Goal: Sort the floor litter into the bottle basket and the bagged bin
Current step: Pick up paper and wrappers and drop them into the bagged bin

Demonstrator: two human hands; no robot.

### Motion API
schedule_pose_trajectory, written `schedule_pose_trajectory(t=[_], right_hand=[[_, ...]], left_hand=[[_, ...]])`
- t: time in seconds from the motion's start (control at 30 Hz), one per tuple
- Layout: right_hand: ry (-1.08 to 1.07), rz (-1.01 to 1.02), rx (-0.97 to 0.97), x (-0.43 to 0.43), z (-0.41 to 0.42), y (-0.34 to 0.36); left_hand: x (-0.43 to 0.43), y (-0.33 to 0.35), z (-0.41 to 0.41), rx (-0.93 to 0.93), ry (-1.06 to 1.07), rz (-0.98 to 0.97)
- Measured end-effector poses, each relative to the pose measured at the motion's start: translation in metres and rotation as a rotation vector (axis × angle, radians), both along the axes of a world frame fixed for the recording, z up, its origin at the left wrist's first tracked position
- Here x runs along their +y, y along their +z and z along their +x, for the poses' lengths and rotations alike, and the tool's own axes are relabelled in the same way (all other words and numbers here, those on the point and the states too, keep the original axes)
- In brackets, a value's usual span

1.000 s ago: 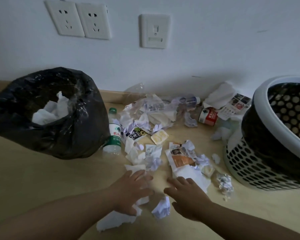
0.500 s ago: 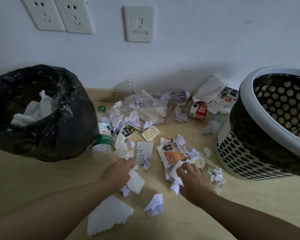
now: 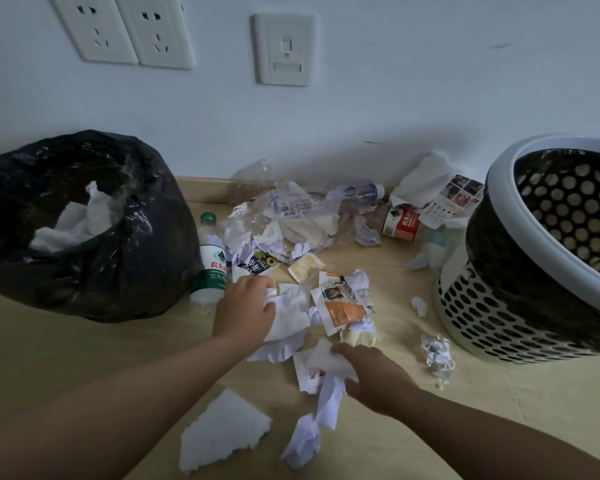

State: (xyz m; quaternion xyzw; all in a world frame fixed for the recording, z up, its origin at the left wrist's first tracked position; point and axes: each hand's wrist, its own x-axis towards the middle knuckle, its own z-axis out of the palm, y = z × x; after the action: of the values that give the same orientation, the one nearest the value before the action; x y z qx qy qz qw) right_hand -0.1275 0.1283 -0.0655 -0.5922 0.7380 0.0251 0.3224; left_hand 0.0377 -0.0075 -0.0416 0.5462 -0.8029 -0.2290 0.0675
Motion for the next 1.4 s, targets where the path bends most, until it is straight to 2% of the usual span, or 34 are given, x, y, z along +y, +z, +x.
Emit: schedule_pose_trajectory(t=[0.07,0.23,0.33,0.53,0.6,0.67,0.77,0.87,0.97,1.07,1.17,1.3,1.4], right_hand=[[-0.160,-0.024,-0.103,-0.011,-0.002,0.006],[-0.526,-0.135,-0.469,-0.034,-0.006,0.025],[-0.553,-0.118,-0.664,-0.042,-0.001,0.031],[-0.616,-0.100,-0.808,-0.044,0.002,0.035],[-0.617,-0.104,-0.734,-0.044,-0.001,0.030],[-0.560,-0.085,-0.546,-0.039,-0.004,0.019],[-0.279,0.094,-0.239,-0.023,-0.002,0.001],[0.016,0.204,-0.017,-0.007,0.007,-0.008],[0.190,0.165,0.170,0.001,0.013,-0.007],[0.320,0.098,0.246,0.002,0.011,-0.005],[0.317,0.050,0.265,-0.001,0.005,-0.005],[0.148,-0.004,0.198,-0.007,-0.007,0.003],[0.019,-0.121,0.242,-0.012,-0.023,0.010]], left_hand=[[0.008,0.003,-0.004,0.012,-0.137,-0.001],[0.024,0.000,-0.021,0.077,-0.402,0.218],[0.026,0.005,-0.030,0.193,-0.302,0.313],[0.017,0.009,-0.024,0.268,-0.065,0.366],[0.015,0.004,-0.020,0.290,0.010,0.398],[0.014,0.002,-0.016,0.303,0.075,0.400],[0.012,-0.001,-0.012,0.301,0.131,0.404],[0.014,-0.001,-0.012,0.238,0.113,0.403],[0.018,0.000,-0.015,0.148,0.029,0.385],[0.019,0.000,-0.015,0.092,-0.027,0.386],[0.020,-0.002,-0.013,0.039,-0.055,0.398],[0.019,-0.004,-0.007,0.019,-0.079,0.423],[0.016,-0.004,-0.005,0.022,-0.072,0.429]])
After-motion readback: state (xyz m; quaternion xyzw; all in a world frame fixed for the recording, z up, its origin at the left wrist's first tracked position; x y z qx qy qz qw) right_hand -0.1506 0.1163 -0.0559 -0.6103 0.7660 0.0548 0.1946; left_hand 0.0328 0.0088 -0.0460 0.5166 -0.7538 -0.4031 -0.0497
